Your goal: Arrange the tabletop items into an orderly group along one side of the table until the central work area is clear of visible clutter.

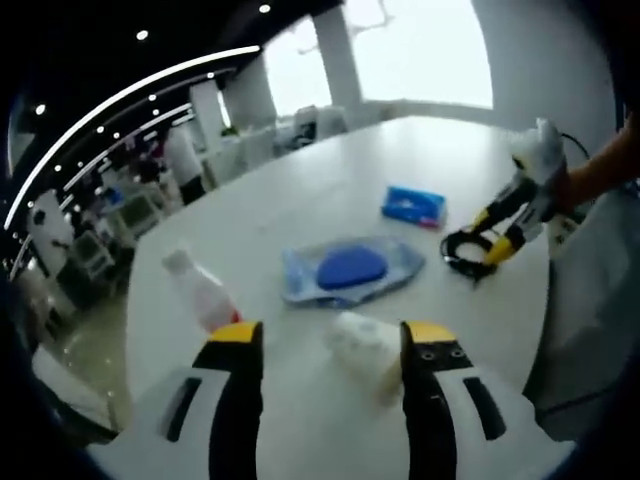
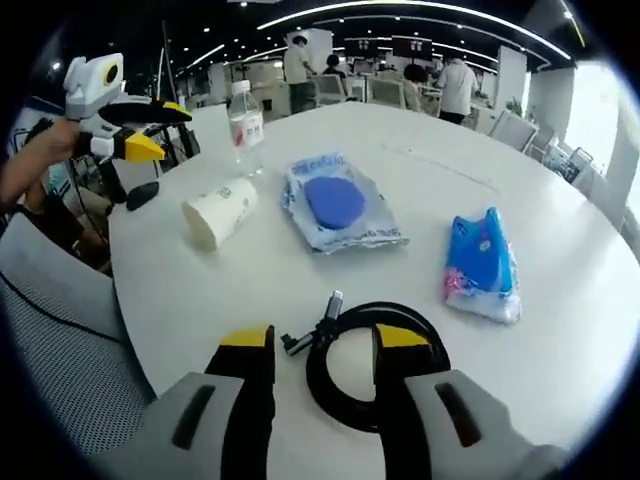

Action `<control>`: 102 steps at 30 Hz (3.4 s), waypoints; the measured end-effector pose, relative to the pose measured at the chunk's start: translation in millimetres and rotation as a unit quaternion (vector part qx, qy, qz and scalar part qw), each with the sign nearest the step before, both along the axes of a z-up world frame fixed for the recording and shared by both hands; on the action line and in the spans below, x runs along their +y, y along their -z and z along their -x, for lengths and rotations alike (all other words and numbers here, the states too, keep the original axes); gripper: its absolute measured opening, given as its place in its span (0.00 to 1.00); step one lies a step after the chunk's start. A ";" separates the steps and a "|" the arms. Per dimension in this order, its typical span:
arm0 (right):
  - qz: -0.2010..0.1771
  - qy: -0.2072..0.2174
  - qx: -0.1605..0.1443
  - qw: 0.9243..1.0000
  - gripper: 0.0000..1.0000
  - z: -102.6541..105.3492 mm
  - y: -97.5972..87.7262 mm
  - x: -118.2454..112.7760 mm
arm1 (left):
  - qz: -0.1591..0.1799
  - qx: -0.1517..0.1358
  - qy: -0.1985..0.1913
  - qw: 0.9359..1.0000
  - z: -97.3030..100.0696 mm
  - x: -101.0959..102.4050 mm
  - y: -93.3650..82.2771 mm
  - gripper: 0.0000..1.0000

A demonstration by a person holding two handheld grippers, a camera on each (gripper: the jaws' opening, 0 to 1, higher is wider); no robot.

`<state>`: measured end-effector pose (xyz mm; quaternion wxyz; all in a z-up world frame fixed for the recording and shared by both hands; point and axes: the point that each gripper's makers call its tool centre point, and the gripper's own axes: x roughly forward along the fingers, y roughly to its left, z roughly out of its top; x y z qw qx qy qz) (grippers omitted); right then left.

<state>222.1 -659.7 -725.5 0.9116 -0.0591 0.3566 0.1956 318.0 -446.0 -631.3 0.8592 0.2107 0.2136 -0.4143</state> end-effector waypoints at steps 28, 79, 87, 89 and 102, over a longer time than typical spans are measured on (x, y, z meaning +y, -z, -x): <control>-0.082 0.085 0.004 0.993 0.35 -22.9 -0.3 11.1 | -0.037 0.052 0.017 0.998 -53.1 -31.5 25.9 0.44; -0.160 0.202 0.013 0.966 0.28 -70.9 18.1 8.6 | 0.019 0.174 -0.082 0.981 -122.9 -80.0 105.4 0.48; -0.173 0.219 0.011 0.960 0.17 -75.3 27.9 9.8 | 0.035 0.186 -0.102 0.977 -125.6 -79.0 114.2 0.35; -0.185 0.227 0.011 0.956 0.16 -77.4 29.5 10.4 | 0.037 0.190 -0.108 0.975 -127.6 -77.0 115.9 0.31; -0.181 0.228 0.025 0.956 0.07 -85.4 43.0 19.3 | 0.035 0.223 -0.114 0.968 -110.9 -72.6 135.1 0.16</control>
